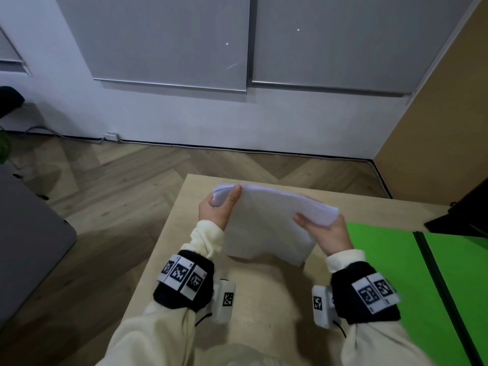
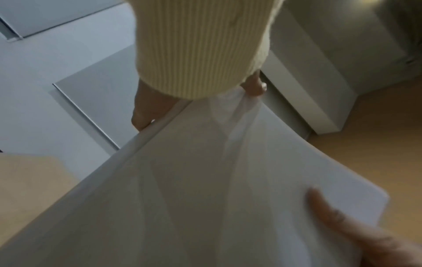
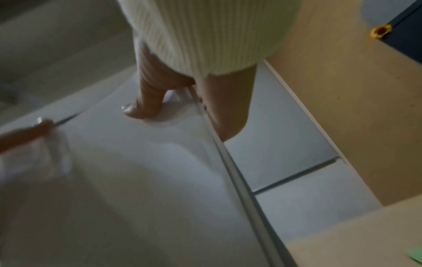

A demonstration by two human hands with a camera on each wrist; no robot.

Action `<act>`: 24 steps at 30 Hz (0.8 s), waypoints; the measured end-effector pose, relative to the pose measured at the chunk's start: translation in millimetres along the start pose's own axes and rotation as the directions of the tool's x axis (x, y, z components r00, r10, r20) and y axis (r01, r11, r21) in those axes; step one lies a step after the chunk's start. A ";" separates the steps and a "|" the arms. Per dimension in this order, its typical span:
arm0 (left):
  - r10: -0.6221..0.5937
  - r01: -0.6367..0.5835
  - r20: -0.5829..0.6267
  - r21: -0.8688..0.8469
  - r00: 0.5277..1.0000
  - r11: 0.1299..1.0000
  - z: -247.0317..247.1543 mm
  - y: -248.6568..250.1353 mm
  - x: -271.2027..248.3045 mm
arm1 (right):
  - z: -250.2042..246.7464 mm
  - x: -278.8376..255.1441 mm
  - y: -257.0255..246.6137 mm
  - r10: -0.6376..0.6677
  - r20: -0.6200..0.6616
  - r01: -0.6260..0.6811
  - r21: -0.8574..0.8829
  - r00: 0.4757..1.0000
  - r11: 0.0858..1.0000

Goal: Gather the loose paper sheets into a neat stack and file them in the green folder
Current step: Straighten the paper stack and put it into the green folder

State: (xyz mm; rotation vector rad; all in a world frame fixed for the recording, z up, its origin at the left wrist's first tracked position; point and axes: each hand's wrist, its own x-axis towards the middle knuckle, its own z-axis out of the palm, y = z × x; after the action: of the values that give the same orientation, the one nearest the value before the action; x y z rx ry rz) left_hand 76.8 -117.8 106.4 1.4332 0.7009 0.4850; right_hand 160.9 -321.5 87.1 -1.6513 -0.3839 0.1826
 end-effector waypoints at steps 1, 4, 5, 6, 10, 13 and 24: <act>0.013 -0.013 -0.014 0.004 1.000 1.000 2.5 0.2 -0.1 | 2.0 -0.7 6.5 0.017 -0.031 -0.018 -0.035 0.999 0.999; 0.170 -0.161 -0.051 0.145 0.984 0.976 0.4 9.4 3.4 | 4.9 2.5 7.0 0.038 -0.148 -0.058 -0.131 0.988 0.990; 0.308 -0.288 -0.037 0.263 0.951 0.921 -3.5 16.7 3.8 | 4.6 4.6 3.3 0.051 -0.160 -0.074 -0.144 0.986 0.987; 0.450 -0.428 0.024 0.358 0.893 0.830 -6.5 24.6 4.7 | 4.8 7.0 -3.3 0.059 -0.161 -0.084 -0.157 0.985 0.984; 0.452 -0.670 0.499 0.483 0.739 0.564 -10.3 64.1 0.5 | 9.6 13.5 -35.4 -0.060 -0.052 0.039 -0.338 0.997 0.940; 0.282 -0.617 0.559 0.607 0.779 0.501 -3.6 69.5 3.2 | 14.9 13.3 -61.1 -0.165 0.050 0.167 -0.514 0.985 0.841; 0.302 -0.347 0.210 0.233 0.930 0.908 -69.4 45.8 31.7 | -71.3 13.4 -2.3 0.141 0.049 -0.108 -0.418 0.989 0.902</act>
State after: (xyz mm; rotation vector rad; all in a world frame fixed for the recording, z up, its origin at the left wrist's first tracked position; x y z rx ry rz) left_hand 56.2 -41.5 147.4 1.8384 0.3976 0.5324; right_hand 197.3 -383.0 99.4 -2.0972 -0.3942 0.2764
